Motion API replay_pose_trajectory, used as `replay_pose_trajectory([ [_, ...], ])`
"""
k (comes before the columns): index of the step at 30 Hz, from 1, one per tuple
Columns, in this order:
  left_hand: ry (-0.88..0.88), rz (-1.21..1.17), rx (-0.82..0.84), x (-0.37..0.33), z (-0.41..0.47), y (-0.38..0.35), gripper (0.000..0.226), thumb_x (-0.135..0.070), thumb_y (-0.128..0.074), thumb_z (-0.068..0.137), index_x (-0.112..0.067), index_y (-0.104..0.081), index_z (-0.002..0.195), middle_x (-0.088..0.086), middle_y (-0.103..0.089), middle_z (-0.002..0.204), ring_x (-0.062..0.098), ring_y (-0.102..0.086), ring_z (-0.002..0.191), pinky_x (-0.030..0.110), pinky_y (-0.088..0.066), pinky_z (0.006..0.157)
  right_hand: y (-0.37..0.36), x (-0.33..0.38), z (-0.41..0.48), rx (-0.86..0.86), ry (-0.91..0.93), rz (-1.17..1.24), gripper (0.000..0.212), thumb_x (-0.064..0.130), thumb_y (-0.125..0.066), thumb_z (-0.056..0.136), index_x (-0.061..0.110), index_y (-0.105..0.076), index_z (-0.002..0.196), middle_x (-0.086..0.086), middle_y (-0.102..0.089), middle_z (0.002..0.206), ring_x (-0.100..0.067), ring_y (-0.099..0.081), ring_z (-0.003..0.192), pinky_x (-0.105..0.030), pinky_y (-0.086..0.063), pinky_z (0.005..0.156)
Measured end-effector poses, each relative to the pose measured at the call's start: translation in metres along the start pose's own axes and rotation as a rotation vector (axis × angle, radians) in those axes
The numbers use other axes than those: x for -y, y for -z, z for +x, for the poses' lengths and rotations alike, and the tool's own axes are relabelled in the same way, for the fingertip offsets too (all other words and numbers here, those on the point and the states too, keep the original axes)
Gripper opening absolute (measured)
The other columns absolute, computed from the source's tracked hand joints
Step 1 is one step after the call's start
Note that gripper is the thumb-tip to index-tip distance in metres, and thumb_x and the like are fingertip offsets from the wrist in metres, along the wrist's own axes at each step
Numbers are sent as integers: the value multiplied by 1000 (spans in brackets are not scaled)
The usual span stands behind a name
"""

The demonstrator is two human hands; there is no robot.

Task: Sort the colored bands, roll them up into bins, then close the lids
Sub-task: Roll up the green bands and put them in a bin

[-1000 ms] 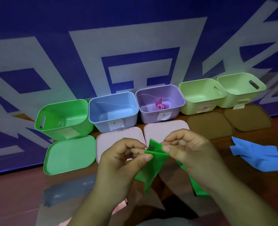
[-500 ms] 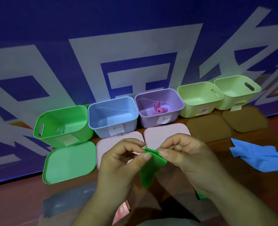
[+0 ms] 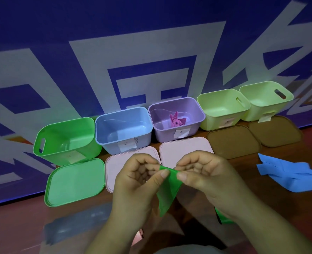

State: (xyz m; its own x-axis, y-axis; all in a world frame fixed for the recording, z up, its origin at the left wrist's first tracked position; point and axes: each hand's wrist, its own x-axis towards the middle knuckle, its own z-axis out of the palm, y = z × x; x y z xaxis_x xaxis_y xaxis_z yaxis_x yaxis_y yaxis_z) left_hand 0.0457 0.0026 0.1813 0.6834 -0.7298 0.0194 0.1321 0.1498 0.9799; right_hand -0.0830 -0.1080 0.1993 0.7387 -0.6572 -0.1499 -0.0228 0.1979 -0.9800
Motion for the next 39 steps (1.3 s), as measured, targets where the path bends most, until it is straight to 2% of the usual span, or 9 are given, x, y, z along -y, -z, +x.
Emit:
replay_pose_trajectory([
  [3,18,33,5,8,1,-4,27,-8,-73,68,-11,-70,94,-2,-68,73,8,-63,70,16,-51,67,6,-6,1,-53,35,-68,17,-1,-80,69,11,-74,80,-7,-74,77,-12,-69,71,-20,-53,68],
  [6,37,121,27,15,3,-11,20,-13,-73,71,-22,-76,89,1,-73,77,9,-66,72,18,-52,68,17,-16,4,-124,25,-129,22,-7,-75,78,14,-75,78,-6,-75,76,-11,-69,70,-20,-53,67],
  [11,73,157,79,34,8,-28,10,-4,-72,78,-13,-76,79,6,-73,75,10,-65,69,18,-53,67,43,-36,5,-175,-21,-171,21,-1,-75,80,19,-78,81,-3,-76,80,-14,-72,76,-21,-54,68],
  [17,193,233,95,74,15,-49,13,11,-69,82,-1,-72,79,18,-69,74,12,-63,67,21,-53,65,82,-71,13,-178,-61,-318,23,9,-76,83,32,-77,87,5,-77,83,-12,-73,82,-34,-58,80],
  [21,296,293,108,107,21,-60,16,11,-70,82,-4,-73,80,7,-73,73,8,-65,69,19,-52,66,120,-101,14,-177,-159,-341,22,9,-75,83,31,-77,84,1,-76,80,-17,-71,77,-35,-55,75],
  [27,471,368,71,145,30,-69,17,6,-69,85,-9,-75,81,4,-77,77,6,-68,68,19,-52,66,200,-159,27,-248,-298,-549,26,10,-78,80,35,-71,80,11,-76,81,1,-70,80,-33,-57,84],
  [30,503,464,81,157,35,-72,15,1,-71,86,-11,-76,79,1,-77,75,4,-67,66,18,-50,63,230,-185,34,-201,-360,-668,19,17,-78,80,33,-70,85,12,-75,86,6,-67,81,-26,-55,84],
  [34,538,506,66,169,39,-77,9,0,-72,86,-6,-76,82,5,-76,77,3,-66,66,14,-49,61,246,-208,47,-137,-398,-780,21,20,-77,80,20,-74,101,8,-74,98,-2,-66,89,-23,-51,88],
  [39,575,511,49,179,41,-80,11,-1,-72,86,-10,-76,81,5,-76,80,8,-68,72,17,-51,66,244,-217,63,-23,-348,-887,31,28,-74,80,27,-71,111,11,-71,105,-7,-67,89,-23,-51,83],
])
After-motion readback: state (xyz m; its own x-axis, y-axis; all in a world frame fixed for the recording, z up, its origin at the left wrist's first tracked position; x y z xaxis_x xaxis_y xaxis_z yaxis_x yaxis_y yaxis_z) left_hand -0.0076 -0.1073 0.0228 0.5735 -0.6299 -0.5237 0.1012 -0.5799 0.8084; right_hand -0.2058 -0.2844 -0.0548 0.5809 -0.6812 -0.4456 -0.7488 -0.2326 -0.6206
